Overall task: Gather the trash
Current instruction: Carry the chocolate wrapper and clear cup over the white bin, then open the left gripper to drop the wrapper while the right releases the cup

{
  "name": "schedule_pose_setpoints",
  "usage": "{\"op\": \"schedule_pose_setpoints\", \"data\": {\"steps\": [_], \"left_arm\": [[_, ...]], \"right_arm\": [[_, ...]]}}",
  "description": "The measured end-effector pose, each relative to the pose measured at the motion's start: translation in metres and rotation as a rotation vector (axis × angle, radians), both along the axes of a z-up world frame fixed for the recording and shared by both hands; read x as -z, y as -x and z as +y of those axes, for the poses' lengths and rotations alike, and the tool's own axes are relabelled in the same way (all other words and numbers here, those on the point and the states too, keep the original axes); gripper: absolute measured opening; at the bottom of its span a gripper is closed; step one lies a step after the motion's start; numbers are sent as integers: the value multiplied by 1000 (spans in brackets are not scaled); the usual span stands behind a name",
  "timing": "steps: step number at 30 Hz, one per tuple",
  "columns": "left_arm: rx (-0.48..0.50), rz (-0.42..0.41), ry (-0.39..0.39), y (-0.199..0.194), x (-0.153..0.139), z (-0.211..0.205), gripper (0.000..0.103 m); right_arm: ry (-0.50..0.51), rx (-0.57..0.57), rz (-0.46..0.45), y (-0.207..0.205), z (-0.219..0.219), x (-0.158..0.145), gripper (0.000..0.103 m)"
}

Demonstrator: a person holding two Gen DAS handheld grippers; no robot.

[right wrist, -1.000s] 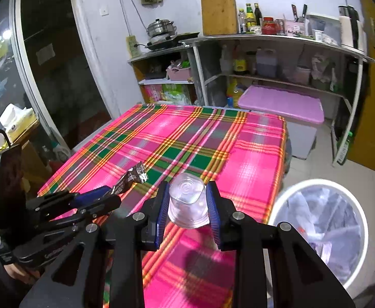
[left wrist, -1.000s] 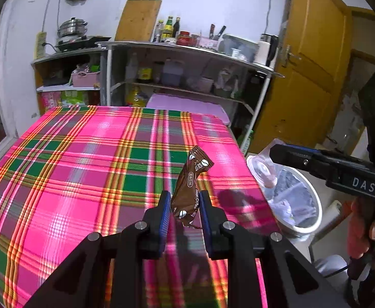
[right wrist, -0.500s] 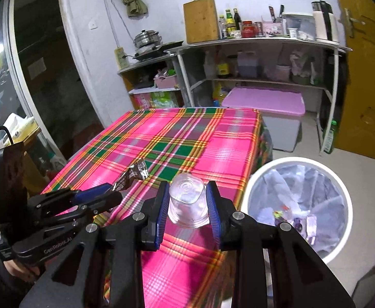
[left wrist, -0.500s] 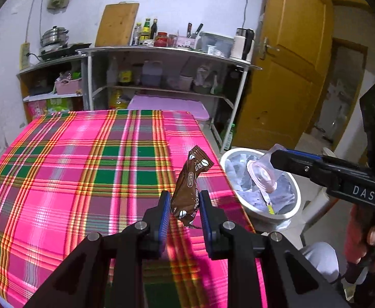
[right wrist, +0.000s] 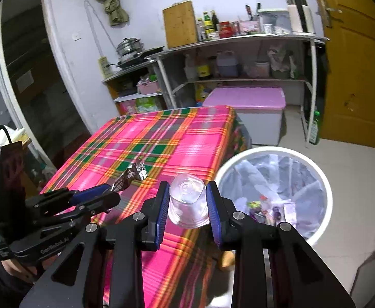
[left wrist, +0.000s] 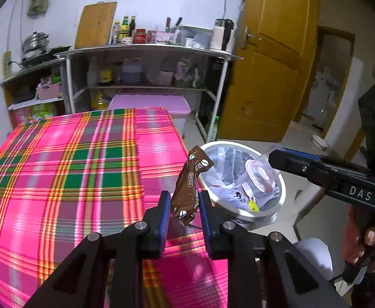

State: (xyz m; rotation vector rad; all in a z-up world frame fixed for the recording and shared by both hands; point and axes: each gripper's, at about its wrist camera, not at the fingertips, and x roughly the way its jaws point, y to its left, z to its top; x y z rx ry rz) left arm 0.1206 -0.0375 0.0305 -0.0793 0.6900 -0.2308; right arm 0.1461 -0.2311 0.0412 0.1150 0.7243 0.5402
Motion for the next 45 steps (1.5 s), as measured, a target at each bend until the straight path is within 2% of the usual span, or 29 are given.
{"op": "schedule_pose_setpoints", "data": {"steps": [14,34,45], "left_arm": [[91,20,-11,-35,10,-46,23],[163,113,-29,-95,50,-88,23],[176,167,-36,-124,70,-101,23]], "right_arm": [[15,120,42,-16,-49,18,30],[7,207,155,-51,-84,62,30],[-5,208,221,-74,-89,84,31]]}}
